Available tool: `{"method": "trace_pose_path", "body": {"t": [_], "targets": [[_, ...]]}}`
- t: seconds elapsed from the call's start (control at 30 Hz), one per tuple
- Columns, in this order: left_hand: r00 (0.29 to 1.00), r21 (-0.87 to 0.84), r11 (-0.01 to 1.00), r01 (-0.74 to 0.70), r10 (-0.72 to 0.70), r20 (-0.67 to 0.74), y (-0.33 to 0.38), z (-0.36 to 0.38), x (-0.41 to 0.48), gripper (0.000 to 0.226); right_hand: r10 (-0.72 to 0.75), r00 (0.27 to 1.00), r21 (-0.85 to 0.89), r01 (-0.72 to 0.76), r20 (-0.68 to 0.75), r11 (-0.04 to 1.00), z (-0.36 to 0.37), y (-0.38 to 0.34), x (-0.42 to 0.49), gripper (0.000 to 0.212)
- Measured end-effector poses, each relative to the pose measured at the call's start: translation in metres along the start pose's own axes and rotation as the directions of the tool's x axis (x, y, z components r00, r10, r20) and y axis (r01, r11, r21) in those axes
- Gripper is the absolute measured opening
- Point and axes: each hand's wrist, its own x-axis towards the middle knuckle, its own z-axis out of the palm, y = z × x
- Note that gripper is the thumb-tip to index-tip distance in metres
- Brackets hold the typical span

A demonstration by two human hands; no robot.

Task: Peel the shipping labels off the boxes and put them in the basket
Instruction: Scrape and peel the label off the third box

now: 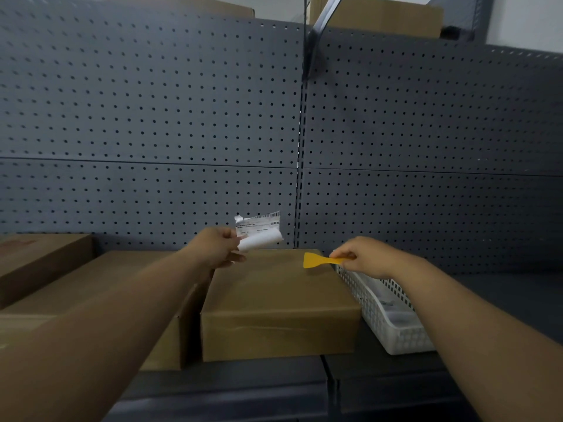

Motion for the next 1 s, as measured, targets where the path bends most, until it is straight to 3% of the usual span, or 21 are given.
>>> {"method": "trace_pose_path", "body": {"t": [0.3,0.67,1.0], "targets": [[0.999,-0.05,0.999,0.001,-0.004,-0.053,0.003,-0.046,0.008,0.013,0.023,1.0,-0.043,-0.023,-0.003,0.999,0.004,-0.031,0.013,0.024],[0.992,-0.011,0.997,-0.076,0.077,0.103,-0.009,-0.109,0.015,0.013,0.164,0.985,-0.038,-0.167,-0.055,0.985,0.017,-0.096,0.015,0.022],[0.982,0.023,0.997,-0.071,0.066,0.179,-0.028,-0.127,0.023,0.009,0.298,0.953,-0.135,-0.303,-0.056,0.943,0.025,-0.101,0.005,0.027]]}}
